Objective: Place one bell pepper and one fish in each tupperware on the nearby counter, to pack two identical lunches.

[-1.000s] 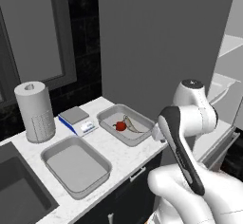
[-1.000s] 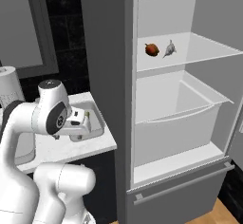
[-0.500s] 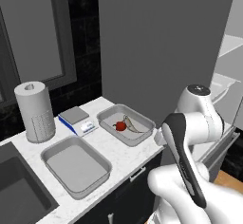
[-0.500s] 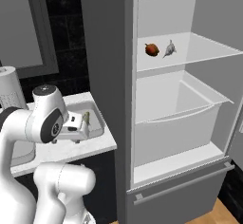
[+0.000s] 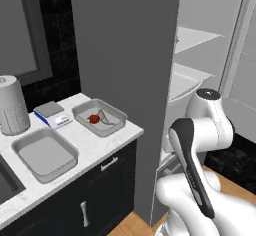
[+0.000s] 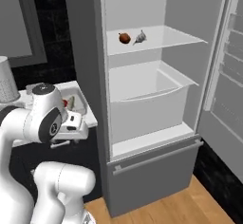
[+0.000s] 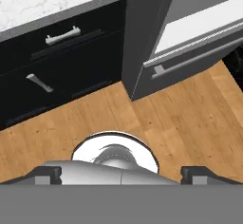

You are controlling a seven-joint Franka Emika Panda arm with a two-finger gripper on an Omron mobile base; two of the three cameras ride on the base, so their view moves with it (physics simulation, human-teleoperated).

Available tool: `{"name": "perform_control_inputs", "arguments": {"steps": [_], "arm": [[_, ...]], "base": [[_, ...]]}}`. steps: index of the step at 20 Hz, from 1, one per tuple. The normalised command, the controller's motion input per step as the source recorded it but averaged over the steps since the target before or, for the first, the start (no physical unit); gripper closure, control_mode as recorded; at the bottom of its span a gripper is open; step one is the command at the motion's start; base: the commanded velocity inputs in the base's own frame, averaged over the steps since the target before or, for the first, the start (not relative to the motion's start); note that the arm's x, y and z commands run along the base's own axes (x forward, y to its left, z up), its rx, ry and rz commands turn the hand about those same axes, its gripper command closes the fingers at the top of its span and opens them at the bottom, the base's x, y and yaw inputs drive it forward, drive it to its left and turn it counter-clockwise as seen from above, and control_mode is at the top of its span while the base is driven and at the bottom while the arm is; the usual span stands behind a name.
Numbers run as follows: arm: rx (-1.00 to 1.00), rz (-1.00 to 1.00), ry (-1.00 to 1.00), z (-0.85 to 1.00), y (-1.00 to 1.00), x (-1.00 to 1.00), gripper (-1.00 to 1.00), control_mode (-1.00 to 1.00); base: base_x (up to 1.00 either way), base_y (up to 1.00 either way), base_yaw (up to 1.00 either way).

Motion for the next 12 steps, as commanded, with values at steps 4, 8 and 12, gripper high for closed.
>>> {"name": "perform_control_inputs", "arguments": {"steps": [4,8,12], "arm": [[0.00,0.00,0.00,0.00,0.00,0.00,-1.00,1.00],[0.00,0.00,0.00,0.00,0.00,0.00,-1.00,1.00],[0.00,0.00,0.00,0.00,0.00,0.00,-1.00,1.00]], "base": [[0.21,-0.81,0.05],[0.56,-0.87,0.09],[0.49,-0.84,0.11]]}}
